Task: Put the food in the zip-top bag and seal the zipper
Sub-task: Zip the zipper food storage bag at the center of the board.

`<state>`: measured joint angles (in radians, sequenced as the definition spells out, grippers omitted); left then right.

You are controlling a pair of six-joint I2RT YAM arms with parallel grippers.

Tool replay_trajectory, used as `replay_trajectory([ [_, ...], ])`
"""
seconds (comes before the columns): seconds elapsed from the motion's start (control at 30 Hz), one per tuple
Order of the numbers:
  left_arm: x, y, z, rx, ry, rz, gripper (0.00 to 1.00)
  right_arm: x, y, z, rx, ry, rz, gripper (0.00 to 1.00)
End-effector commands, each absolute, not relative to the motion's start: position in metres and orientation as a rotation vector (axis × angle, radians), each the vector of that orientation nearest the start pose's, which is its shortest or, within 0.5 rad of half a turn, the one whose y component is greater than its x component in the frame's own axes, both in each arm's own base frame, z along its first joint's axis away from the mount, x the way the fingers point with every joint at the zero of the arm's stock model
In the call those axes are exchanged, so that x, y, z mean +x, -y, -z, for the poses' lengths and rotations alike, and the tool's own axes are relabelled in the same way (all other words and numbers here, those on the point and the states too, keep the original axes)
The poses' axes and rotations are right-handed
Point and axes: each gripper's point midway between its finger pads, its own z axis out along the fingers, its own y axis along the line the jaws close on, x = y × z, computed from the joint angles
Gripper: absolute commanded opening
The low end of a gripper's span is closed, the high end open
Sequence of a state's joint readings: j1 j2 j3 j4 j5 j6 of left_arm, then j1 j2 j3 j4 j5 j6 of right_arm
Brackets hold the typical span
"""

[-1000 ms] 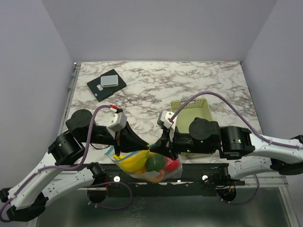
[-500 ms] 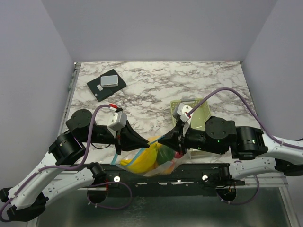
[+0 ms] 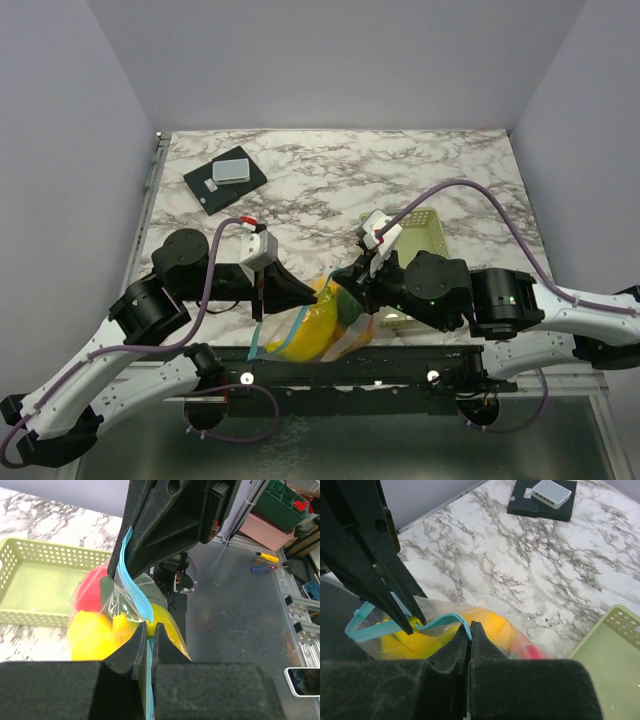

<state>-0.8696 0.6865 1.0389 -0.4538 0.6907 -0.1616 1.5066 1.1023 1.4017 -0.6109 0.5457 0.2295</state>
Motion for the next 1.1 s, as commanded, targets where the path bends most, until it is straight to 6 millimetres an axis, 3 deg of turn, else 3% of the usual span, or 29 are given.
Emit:
replay_trajectory([
  [0.0, 0.041, 0.239, -0.345, 1.177, -1.495, 1.354, 0.00, 0.142, -0.284, -0.397, -0.552, -1.689, -0.511, 0.01],
  [1.07, 0.071, 0.219, -0.339, 0.943, -1.638, 1.172, 0.00, 0.183, -0.217, -0.414, -0.091, -1.592, -0.237, 0.01],
])
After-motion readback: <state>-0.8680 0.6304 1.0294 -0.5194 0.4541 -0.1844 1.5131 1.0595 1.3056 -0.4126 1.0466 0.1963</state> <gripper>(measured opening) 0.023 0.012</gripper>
